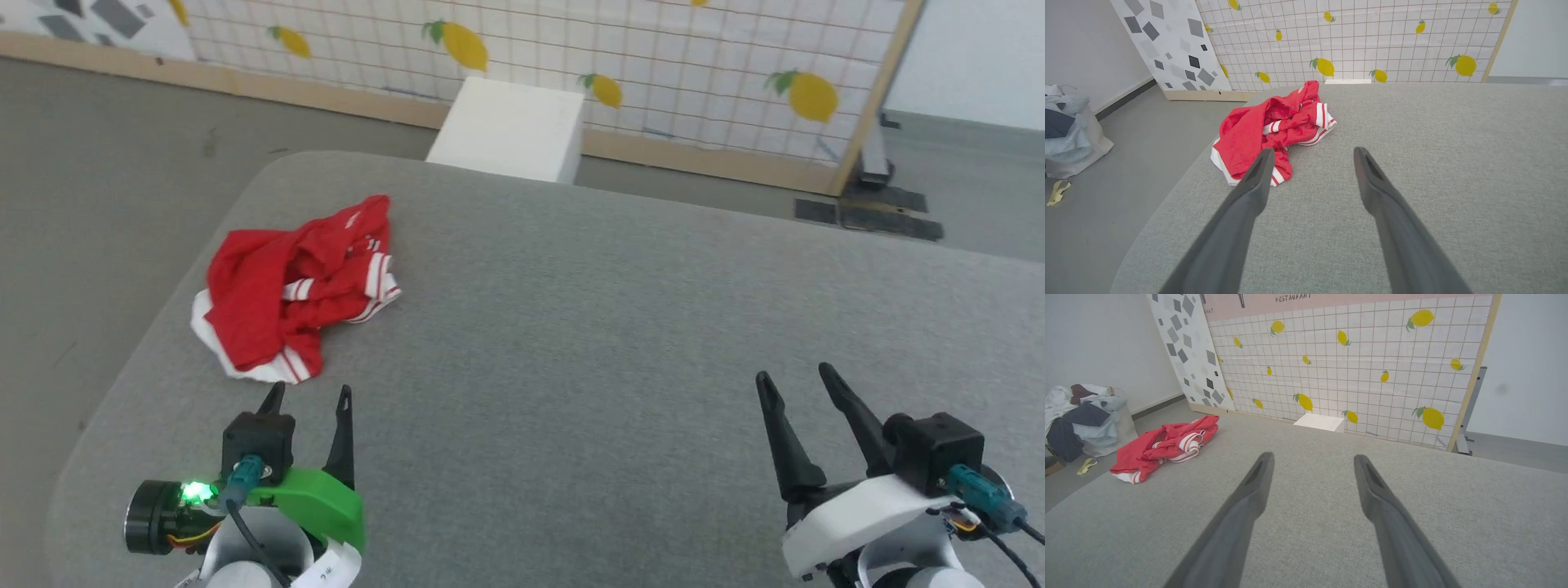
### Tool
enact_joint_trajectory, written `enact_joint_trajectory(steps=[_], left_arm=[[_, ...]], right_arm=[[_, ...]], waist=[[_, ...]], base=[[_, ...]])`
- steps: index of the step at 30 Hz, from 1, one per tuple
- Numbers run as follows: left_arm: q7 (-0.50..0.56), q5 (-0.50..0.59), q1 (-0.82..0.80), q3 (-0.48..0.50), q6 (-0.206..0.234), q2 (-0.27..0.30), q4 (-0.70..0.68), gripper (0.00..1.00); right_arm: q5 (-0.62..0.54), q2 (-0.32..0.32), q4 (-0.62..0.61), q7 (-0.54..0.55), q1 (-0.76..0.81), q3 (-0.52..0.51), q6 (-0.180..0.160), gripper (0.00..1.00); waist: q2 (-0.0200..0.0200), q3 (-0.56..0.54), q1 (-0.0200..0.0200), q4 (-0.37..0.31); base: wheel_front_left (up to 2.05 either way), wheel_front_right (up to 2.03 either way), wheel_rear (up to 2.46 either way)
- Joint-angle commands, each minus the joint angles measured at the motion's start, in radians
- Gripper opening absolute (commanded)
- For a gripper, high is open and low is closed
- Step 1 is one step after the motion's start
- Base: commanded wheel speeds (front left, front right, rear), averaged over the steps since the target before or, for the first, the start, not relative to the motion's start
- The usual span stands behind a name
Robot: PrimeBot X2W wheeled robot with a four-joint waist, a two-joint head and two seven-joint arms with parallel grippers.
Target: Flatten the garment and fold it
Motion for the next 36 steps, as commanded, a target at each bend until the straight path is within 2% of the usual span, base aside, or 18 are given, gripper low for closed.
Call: enact_joint_trajectory(steps=[1, 6, 15, 27, 36], left_arm=[[-0.008, 0.002, -0.016, -0.002, 0.006, 0.011, 0.005, 1.00], [-0.016, 0.004, -0.017, -0.015, 0.011, 0.014, 0.009, 1.00], [-0.022, 0.002, -0.021, -0.025, 0.015, 0.020, 0.014, 1.00], [-0.035, -0.002, -0.027, -0.039, 0.025, 0.021, 0.021, 1.00], [-0.007, -0.021, -0.063, -0.026, 0.023, 0.041, 0.029, 1.00]], right_arm=[[0.013, 0.001, -0.007, 0.002, 0.016, 0.004, -0.001, 1.00], [0.020, 0.001, -0.016, 0.007, 0.029, 0.015, -0.001, 1.00], [0.025, 0.001, -0.023, 0.011, 0.036, 0.027, -0.001, 1.00], [0.027, 0.001, -0.027, 0.018, 0.041, 0.023, -0.001, 1.00], [0.009, 0.001, -0.053, 0.040, 0.021, 0.024, -0.001, 1.00]], waist=[[0.0000, -0.002, 0.0000, 0.053], [0.0000, 0.000, 0.0000, 0.102], [0.0000, 0.005, 0.0000, 0.132], [0.0000, 0.011, 0.0000, 0.149], [0.0000, 0.060, 0.0000, 0.123]], base=[[0.00, 0.00, 0.00], [0.00, 0.00, 0.00], [0.00, 0.00, 0.00], [0.00, 0.00, 0.00], [0.00, 0.00, 0.00]])
